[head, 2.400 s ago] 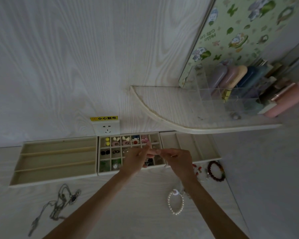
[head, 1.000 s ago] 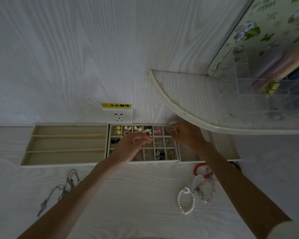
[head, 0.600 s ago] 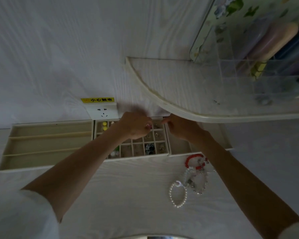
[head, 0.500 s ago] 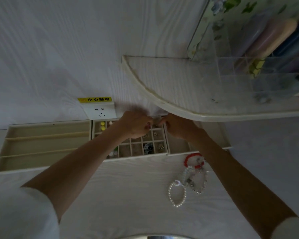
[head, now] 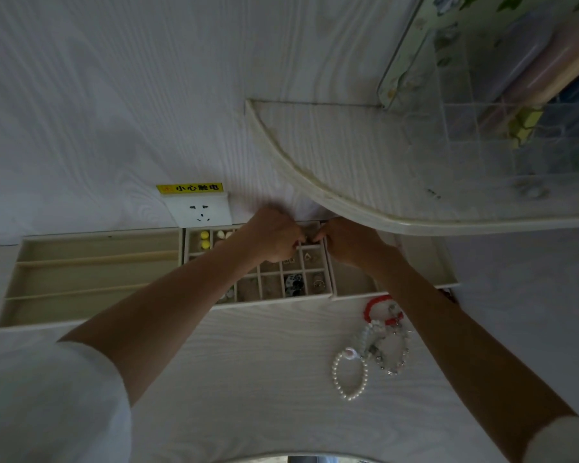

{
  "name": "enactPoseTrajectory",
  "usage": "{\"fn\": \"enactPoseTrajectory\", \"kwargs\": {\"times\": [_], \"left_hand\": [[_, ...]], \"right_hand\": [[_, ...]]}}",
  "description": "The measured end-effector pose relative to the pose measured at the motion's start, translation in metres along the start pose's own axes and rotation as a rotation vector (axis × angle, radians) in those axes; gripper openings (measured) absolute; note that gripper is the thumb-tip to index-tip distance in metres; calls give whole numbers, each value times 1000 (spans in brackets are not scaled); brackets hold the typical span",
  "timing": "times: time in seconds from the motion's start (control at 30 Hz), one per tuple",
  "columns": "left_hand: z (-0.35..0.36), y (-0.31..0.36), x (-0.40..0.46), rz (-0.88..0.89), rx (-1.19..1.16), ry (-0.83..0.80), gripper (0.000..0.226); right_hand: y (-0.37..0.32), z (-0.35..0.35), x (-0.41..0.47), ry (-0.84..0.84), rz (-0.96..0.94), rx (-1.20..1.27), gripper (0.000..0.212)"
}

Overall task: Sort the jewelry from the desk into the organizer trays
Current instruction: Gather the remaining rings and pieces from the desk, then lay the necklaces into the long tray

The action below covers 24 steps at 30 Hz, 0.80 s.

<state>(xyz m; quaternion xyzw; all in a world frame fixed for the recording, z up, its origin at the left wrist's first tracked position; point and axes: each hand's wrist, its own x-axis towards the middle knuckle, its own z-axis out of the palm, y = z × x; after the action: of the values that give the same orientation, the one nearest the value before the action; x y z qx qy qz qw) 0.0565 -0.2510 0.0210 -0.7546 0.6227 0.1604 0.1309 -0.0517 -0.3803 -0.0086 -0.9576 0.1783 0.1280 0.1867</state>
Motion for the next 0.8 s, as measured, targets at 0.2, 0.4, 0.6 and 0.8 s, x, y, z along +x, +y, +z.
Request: {"fn": "enactPoseTrajectory", "kwargs": {"times": [0.2, 0.4, 0.6, 0.8], "left_hand": [[-4, 2, 2, 3, 38, -44, 29], [-4, 3, 3, 1, 44, -53, 31], [-20, -3, -31, -111, -295, 78, 31], [-14, -17, -98, -241, -500, 87, 32]], "right_hand": [[1, 2, 2, -16, 16, 44, 30], [-2, -2, -1, 24, -6, 45, 28], [0, -30, -42, 0, 41, 194, 29], [-19, -29, -92, -72, 81, 362, 29]]}}
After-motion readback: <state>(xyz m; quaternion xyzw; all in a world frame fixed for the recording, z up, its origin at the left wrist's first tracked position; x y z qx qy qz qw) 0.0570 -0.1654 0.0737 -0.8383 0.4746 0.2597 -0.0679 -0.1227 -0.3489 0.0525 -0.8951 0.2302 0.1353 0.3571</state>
